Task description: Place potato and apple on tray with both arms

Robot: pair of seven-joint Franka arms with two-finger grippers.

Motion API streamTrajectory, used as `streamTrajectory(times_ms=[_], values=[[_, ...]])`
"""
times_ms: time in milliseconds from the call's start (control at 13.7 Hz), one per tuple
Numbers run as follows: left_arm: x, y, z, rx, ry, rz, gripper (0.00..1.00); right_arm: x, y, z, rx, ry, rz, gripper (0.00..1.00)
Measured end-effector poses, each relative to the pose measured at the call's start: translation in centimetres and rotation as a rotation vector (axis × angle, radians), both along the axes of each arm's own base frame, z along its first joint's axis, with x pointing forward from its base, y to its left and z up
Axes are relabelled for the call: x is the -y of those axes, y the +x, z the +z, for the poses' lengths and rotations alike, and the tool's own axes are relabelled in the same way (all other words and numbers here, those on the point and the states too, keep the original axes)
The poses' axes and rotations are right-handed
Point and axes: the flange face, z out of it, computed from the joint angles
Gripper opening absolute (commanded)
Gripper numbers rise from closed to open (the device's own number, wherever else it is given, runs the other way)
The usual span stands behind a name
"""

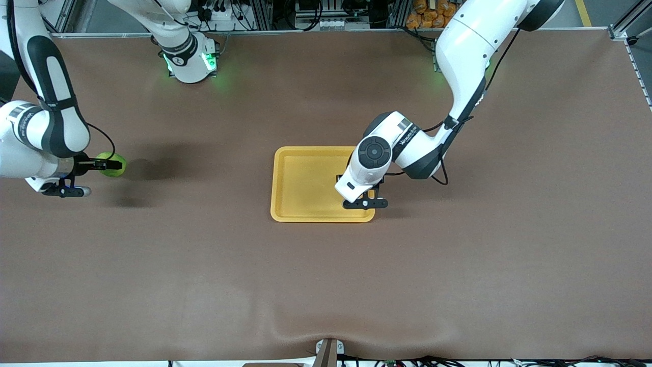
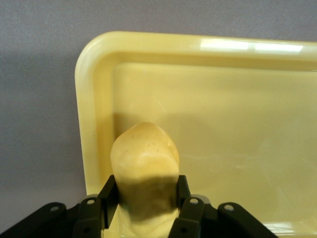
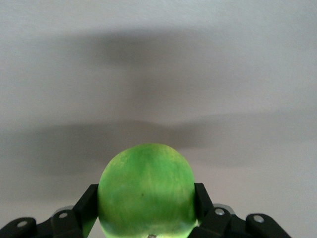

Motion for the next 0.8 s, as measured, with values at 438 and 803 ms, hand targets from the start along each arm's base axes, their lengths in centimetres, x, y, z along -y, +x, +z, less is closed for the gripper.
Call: streamTrajectory(times_ms=[438,803], values=[[-0.8,0.5,-1.2,-0.009,0.015,0.012,1.00,-5.4,2.9,3.3,-0.037,-0.019,-0.047,0.00],[-2.1,3.1,3.5,0.056,0.003,0.042,1.00,-10.0,4.0,4.2,-0.043,-0.009,-0.111,0.00]])
